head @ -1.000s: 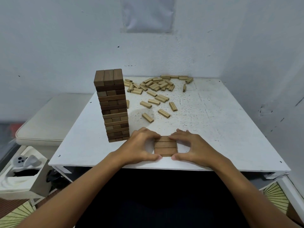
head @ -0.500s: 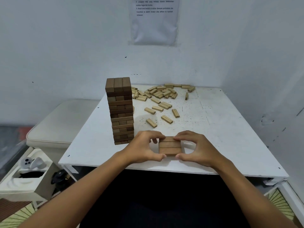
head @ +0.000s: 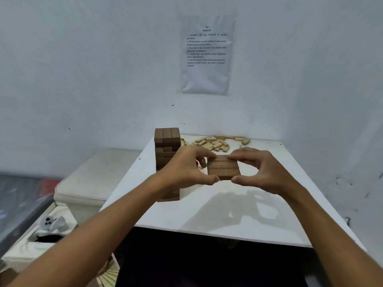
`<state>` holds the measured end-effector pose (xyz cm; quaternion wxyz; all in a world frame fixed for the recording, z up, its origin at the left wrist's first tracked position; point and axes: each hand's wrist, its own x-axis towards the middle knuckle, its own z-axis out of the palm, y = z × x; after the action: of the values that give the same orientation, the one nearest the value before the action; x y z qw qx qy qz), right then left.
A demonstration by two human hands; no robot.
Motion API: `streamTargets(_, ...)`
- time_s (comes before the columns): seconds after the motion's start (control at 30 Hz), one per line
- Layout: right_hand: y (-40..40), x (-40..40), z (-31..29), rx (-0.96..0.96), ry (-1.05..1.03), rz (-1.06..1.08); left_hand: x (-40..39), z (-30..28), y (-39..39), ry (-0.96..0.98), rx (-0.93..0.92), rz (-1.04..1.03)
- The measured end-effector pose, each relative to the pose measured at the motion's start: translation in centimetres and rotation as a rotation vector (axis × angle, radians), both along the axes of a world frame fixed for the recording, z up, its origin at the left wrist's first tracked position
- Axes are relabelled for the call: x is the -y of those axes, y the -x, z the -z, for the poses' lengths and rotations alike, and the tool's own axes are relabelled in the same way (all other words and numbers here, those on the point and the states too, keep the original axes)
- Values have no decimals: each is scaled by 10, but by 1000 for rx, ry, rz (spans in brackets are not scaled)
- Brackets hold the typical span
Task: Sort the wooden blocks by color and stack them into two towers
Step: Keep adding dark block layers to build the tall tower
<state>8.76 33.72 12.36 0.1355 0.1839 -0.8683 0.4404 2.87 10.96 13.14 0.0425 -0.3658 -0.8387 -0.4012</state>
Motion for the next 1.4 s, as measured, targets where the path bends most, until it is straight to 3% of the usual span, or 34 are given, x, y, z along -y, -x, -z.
streamTargets(0.3,46,42,-55,-131,4,-89,46,-77,14,86,-184,-76)
streamTargets(0.47,85,69,-67,-132,7,-134,74,-94,42,130,-198,-139)
streamTargets(0.83,148,95,-65,-33,14,-161,97,-87,91,73,-67,-153)
streamTargets(1.4,162,98,-43,53,-18,-167,102,-62,104,73,-14,-160)
